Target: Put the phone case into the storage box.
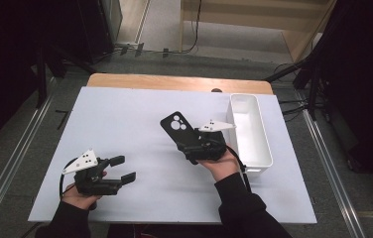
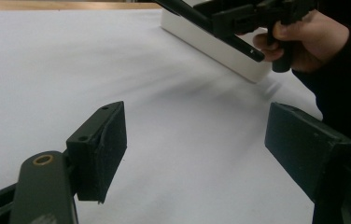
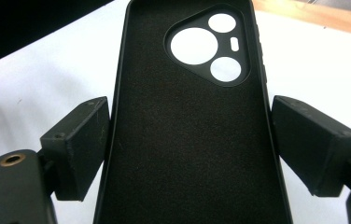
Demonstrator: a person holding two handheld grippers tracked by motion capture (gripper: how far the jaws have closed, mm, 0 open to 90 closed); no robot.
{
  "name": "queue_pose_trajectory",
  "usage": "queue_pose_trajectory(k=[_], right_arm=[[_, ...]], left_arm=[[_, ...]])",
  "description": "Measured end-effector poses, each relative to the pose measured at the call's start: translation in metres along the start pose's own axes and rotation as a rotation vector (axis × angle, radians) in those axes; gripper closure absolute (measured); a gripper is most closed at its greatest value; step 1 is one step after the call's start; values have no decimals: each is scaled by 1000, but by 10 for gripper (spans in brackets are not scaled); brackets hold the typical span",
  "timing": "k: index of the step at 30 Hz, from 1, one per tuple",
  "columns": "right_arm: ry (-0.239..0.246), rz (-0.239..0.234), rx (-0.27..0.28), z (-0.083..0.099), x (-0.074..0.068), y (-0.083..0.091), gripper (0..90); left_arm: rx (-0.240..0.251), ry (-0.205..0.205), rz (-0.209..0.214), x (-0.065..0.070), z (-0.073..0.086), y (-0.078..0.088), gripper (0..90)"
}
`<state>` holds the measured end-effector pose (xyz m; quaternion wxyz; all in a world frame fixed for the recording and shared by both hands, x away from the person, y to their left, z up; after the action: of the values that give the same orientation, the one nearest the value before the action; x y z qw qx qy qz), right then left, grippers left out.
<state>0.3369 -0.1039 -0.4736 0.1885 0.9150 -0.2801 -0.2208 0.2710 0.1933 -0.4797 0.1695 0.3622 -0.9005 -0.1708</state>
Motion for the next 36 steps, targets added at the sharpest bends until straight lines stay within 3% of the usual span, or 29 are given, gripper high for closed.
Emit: queue_pose_trajectory(k=[5, 11, 18, 27, 31, 36], right_arm=[[-11, -18, 1, 8, -1, 4, 132], [-5, -29, -3, 14, -4, 3, 132], [-4, -43, -3, 25, -16, 2, 132], [12, -29, 14, 35, -29, -6, 132], [15, -22, 25, 38, -31, -8, 132], [24, -24, 41, 40, -33, -11, 131]], left_arm=[[8, -6, -2, 1, -2, -1, 209], [17, -9, -35, -2, -6, -2, 213], [-12, 11, -20, 1, -11, -6, 212], [-13, 41, 2, 5, -20, -12, 205], [-40, 57, 20, 8, -24, -17, 210], [-47, 57, 9, 12, -29, -22, 212]])
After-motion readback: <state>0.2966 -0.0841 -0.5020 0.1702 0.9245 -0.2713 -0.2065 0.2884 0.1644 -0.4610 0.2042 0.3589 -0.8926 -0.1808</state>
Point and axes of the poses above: each handheld gripper's, and its own axes: y roughly backward along the jaws, z roughly out of its underside, x roughly to its right, the point moved 4 cm from there along -y, roughly forward along the jaws, and after that the axes turned 13 degrees about -z, right-handed, at the moved point
